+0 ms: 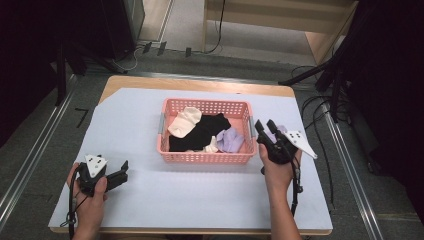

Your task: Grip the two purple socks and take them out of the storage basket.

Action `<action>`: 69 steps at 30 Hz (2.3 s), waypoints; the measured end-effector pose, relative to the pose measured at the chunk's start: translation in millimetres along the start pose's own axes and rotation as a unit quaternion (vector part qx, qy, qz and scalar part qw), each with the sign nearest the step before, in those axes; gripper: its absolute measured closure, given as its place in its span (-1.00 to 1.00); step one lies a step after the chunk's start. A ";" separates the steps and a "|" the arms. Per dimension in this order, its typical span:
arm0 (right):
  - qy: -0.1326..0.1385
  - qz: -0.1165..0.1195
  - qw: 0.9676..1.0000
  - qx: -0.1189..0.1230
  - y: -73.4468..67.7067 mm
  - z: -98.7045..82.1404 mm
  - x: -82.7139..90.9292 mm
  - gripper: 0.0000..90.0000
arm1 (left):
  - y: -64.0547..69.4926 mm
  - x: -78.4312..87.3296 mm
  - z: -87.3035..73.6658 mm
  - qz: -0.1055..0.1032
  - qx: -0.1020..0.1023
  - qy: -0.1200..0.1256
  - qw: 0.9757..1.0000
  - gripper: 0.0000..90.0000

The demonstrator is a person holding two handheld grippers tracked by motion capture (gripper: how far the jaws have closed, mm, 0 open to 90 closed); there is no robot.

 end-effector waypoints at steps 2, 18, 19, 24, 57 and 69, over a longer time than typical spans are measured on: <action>-0.017 0.021 1.000 0.010 -15.0 -3.4 -8.9 0.19 | 0.1 0.0 0.0 0.000 0.001 0.000 1.000 -0.66; -0.170 0.012 0.985 0.025 -54.3 -46.9 -65.5 0.23 | 0.3 -0.1 -0.2 -0.002 0.002 -0.003 1.000 -0.66; -0.178 0.004 0.984 0.021 -54.4 -47.9 -67.1 0.23 | 0.5 -0.3 -0.1 -0.002 0.002 -0.001 1.000 -0.66; -0.208 -0.016 0.978 0.014 -53.8 -51.4 -72.5 0.22 | 0.7 -0.6 -0.1 -0.001 0.001 0.000 1.000 -0.66; -0.394 -0.078 0.916 0.008 -57.4 -78.0 -80.7 0.92 | 1.4 -0.7 -0.4 -0.002 -0.003 -0.004 1.000 -0.66; -0.181 0.016 0.983 0.017 -59.7 -51.4 -65.0 0.92 | 2.0 -0.7 -0.4 0.000 -0.005 -0.005 1.000 -0.66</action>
Point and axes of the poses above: each handheld gripper's, and its own axes: x roughly backward along the jaws, z roughly out of its top, y roughly to its right, the point moved 6 cm from there along -x, roughly forward along the jaws, and after that the axes turned 5 degrees about z, right-handed, at the moved point
